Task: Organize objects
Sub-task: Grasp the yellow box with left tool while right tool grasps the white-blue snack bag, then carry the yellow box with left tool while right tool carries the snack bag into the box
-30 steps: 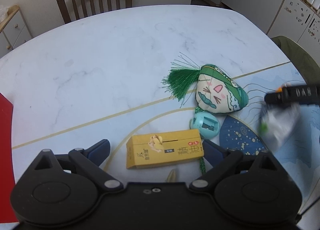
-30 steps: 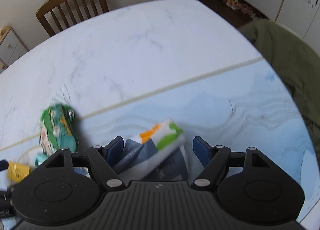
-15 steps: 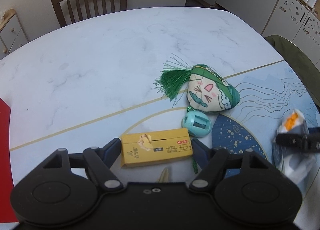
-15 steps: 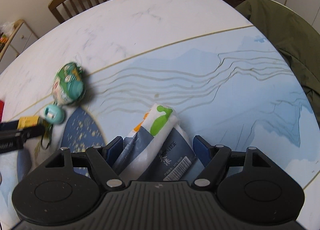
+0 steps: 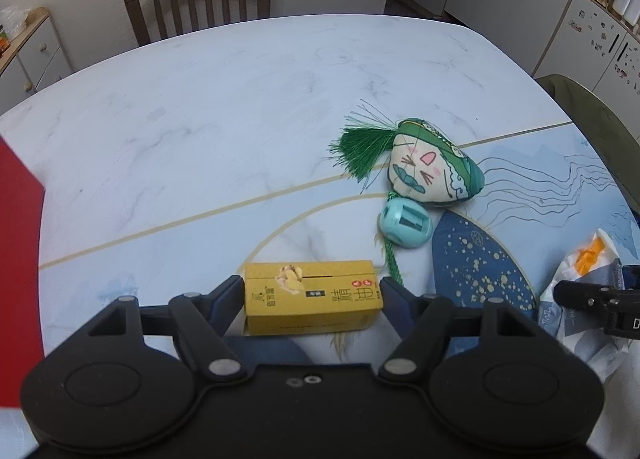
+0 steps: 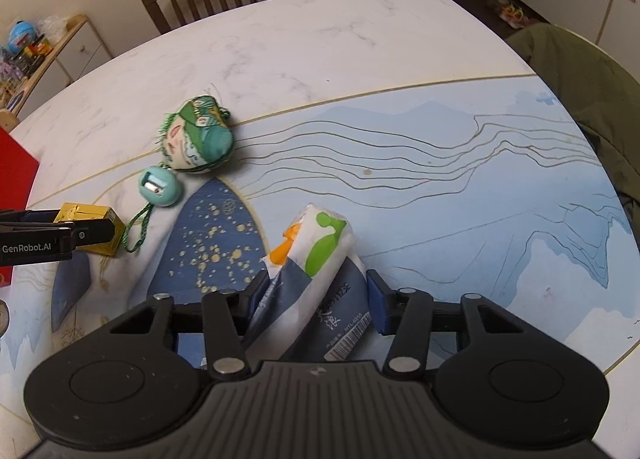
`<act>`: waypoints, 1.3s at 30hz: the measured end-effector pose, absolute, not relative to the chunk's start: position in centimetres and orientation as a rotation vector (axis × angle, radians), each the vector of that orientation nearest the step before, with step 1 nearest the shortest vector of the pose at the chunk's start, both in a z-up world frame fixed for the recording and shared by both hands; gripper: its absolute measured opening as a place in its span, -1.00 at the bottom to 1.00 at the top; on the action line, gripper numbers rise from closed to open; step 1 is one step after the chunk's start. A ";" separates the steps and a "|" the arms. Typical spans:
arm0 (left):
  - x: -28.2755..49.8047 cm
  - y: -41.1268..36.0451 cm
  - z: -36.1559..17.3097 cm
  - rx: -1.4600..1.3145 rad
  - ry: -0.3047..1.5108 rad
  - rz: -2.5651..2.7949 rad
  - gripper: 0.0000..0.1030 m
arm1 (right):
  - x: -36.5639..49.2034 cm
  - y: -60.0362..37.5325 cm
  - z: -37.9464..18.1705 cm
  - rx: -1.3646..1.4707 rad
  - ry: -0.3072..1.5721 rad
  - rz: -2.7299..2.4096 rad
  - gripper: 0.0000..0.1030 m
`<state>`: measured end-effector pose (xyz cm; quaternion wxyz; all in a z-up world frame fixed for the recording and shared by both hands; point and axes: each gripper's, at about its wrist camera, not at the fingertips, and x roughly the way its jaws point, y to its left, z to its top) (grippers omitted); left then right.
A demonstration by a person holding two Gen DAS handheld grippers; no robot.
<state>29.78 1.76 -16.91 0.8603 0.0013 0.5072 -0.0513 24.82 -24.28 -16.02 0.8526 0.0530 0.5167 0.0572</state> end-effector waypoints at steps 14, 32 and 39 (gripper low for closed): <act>27.0 3.9 -14.6 -0.054 1.027 -0.106 0.40 | 23.1 -21.5 -12.3 0.077 1.024 0.187 -0.07; 22.3 9.4 -10.2 -0.134 0.977 -0.114 0.40 | 21.0 -14.0 -7.2 0.054 0.955 0.322 -0.07; 21.0 12.4 -8.4 -0.151 0.953 -0.102 0.40 | 20.6 -10.2 -5.8 0.043 0.935 0.374 -0.07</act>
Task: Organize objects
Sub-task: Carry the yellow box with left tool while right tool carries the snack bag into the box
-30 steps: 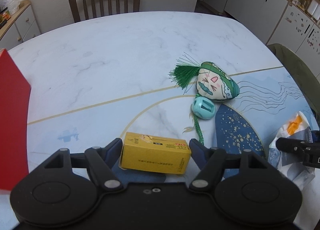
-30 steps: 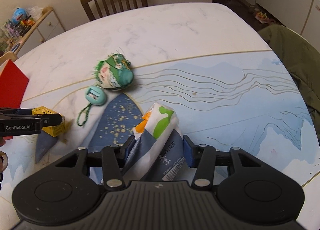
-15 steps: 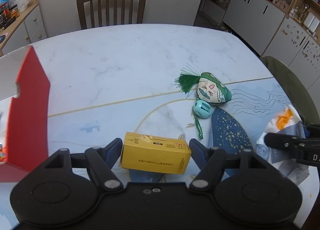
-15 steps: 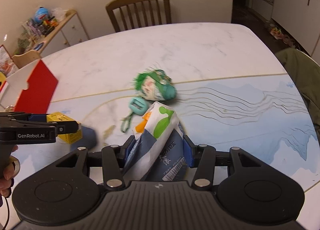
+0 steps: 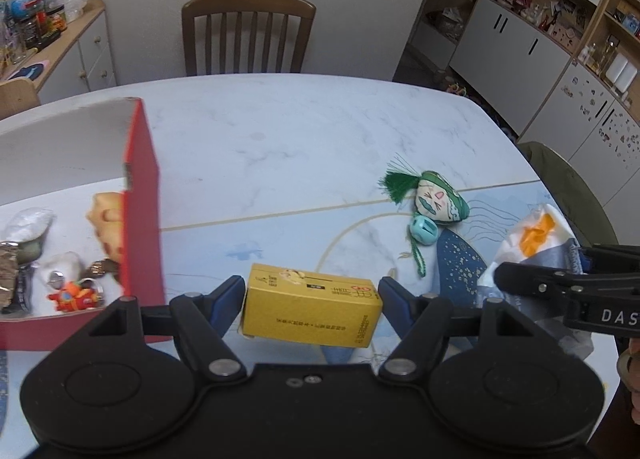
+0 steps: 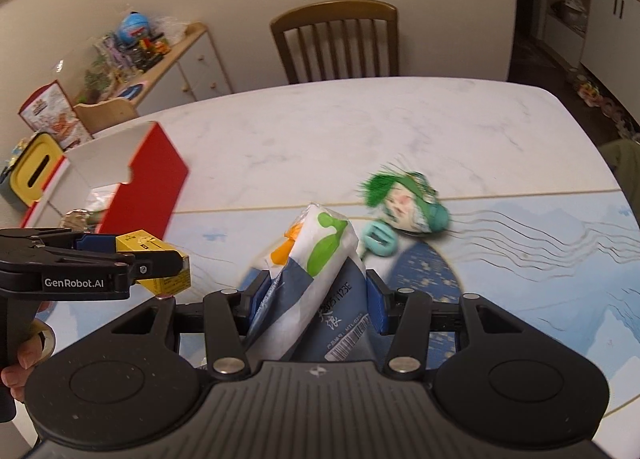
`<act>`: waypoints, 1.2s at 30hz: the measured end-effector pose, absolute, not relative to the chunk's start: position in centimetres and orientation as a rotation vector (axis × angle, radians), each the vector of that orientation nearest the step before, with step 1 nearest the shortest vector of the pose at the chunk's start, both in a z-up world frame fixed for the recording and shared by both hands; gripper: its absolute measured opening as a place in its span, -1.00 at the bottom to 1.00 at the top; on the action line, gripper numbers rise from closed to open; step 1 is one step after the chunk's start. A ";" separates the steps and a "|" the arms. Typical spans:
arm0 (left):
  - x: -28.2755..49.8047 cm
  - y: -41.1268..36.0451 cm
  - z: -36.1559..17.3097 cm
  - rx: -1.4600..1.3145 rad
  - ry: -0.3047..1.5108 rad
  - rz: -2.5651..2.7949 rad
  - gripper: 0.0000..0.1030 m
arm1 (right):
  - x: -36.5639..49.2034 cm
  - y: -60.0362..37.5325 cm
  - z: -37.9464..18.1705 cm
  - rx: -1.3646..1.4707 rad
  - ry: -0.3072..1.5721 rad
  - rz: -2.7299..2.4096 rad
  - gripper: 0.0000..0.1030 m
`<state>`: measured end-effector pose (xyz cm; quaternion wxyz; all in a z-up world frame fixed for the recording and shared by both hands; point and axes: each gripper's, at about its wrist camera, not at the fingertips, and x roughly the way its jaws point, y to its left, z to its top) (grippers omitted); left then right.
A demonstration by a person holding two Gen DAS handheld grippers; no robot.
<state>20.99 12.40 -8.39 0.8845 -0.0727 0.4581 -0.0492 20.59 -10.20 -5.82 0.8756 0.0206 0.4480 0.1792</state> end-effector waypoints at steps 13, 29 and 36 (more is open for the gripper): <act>19.2 19.2 -5.7 -0.178 0.901 -0.053 0.40 | 20.3 -2.2 -3.5 -0.009 0.890 0.454 -0.07; 18.3 28.0 -3.7 -0.195 0.855 0.033 0.40 | 21.9 9.0 -1.3 -0.080 0.837 0.559 -0.07; 19.3 31.8 -3.9 -0.217 0.852 0.095 0.40 | 23.1 12.9 -1.5 -0.101 0.833 0.585 -0.07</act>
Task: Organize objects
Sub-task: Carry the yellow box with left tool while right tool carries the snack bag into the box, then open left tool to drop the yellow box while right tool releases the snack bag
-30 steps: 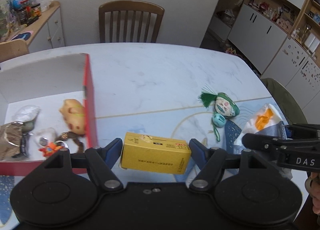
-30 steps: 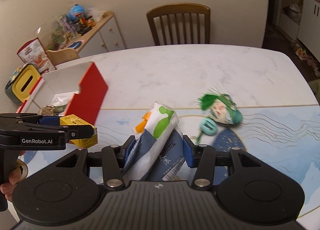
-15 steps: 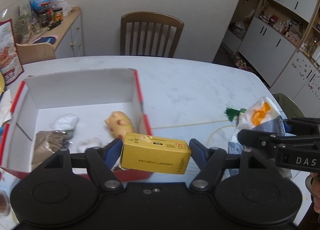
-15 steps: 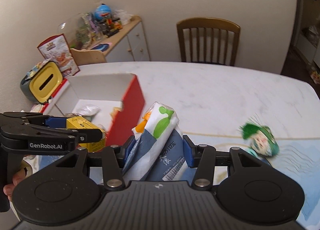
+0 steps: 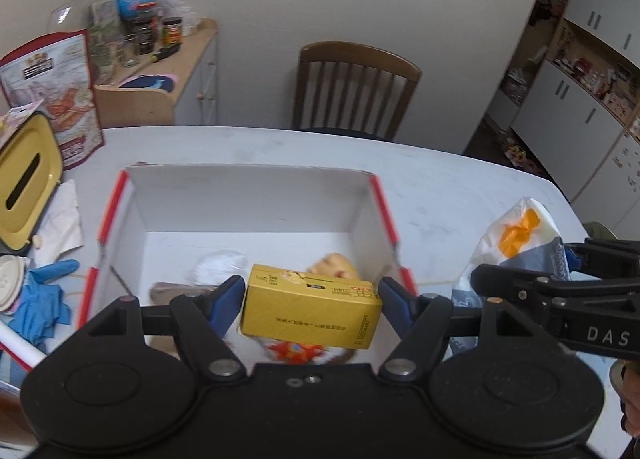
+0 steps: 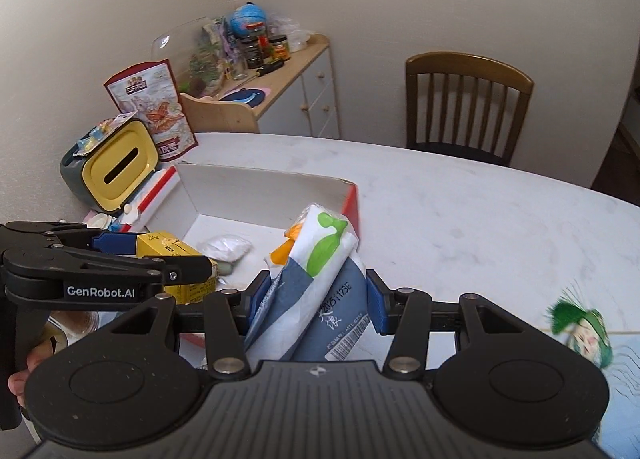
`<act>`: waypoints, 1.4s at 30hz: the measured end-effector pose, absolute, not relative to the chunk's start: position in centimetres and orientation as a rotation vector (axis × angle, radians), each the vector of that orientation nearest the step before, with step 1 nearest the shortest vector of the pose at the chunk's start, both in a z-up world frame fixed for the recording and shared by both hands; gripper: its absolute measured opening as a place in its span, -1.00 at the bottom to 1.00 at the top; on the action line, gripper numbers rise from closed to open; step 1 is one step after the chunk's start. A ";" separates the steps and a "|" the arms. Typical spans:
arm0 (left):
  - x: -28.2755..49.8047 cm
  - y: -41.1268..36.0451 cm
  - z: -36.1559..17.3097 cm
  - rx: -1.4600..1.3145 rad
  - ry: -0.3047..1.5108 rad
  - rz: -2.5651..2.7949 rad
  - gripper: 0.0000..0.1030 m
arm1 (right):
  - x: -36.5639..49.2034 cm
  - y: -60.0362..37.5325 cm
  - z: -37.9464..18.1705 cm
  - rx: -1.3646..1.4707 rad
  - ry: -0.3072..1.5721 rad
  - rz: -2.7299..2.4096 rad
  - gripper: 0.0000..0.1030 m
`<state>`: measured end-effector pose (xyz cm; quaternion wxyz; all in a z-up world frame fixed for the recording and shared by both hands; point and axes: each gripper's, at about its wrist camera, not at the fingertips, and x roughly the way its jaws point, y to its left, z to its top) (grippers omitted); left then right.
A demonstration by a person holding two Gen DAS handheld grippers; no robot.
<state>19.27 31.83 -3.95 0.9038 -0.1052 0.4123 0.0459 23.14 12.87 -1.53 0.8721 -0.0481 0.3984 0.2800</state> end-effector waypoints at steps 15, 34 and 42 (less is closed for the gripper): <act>21.7 37.2 -6.3 -0.233 0.886 0.217 0.40 | 25.8 19.1 -4.0 -0.150 0.843 0.614 -0.07; 26.3 39.9 -11.1 -0.224 0.990 0.265 0.40 | 27.9 24.4 -10.8 -0.299 0.964 0.673 -0.06; 27.3 40.0 -12.5 -0.223 1.019 0.256 0.40 | 28.1 25.4 -12.5 -0.350 0.989 0.685 -0.05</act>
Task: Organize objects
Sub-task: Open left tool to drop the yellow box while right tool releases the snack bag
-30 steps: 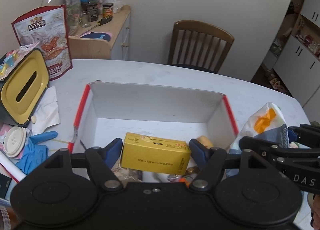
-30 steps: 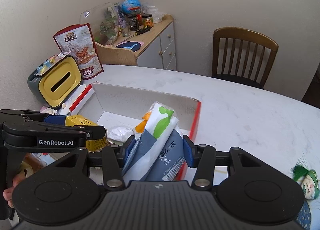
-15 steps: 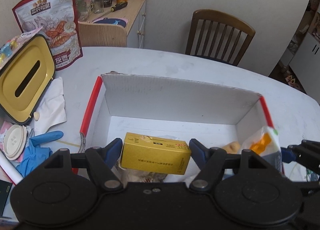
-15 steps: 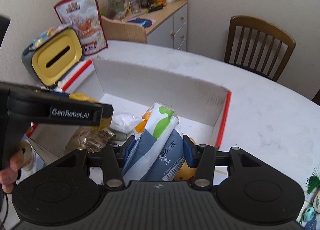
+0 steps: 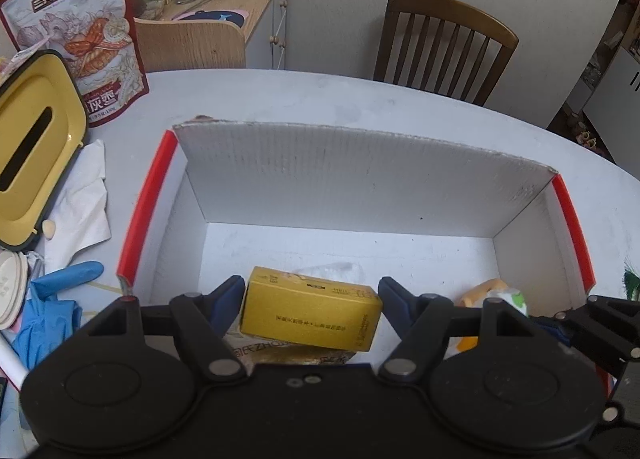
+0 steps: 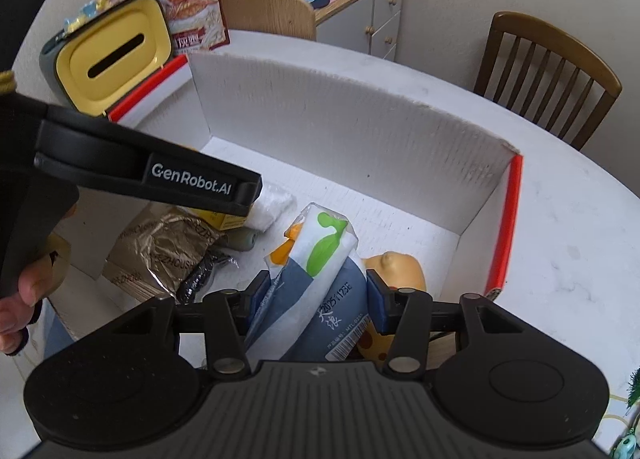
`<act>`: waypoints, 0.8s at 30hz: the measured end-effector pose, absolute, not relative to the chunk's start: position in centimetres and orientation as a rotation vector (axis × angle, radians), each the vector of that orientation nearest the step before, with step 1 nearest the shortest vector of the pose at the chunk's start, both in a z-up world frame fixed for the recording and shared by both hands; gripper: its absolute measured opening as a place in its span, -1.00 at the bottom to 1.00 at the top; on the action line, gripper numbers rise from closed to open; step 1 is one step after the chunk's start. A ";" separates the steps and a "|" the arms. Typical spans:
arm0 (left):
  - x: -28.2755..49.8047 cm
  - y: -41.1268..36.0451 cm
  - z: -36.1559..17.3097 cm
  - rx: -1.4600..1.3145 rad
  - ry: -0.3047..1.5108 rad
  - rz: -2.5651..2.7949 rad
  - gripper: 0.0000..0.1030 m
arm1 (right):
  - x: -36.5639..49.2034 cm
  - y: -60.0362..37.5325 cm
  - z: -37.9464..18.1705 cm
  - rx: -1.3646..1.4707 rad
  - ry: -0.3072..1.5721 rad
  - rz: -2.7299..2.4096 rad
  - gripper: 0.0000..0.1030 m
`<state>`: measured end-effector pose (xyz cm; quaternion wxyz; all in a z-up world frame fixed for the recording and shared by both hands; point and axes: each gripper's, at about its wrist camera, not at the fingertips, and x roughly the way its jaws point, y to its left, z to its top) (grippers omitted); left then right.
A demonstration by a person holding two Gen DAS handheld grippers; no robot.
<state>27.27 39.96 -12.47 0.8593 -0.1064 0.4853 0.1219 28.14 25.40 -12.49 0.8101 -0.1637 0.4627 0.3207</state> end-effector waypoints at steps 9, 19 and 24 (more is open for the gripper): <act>27.8 40.1 -13.6 -0.225 1.058 0.242 0.40 | 28.3 25.9 -12.9 -0.380 1.013 0.710 -0.02; 28.0 40.6 -13.9 -0.251 1.091 0.243 0.43 | 27.9 26.0 -12.4 -0.410 0.997 0.706 0.32; 27.6 40.6 -13.5 -0.252 1.075 0.253 0.42 | 27.6 25.5 -11.8 -0.394 0.984 0.700 0.40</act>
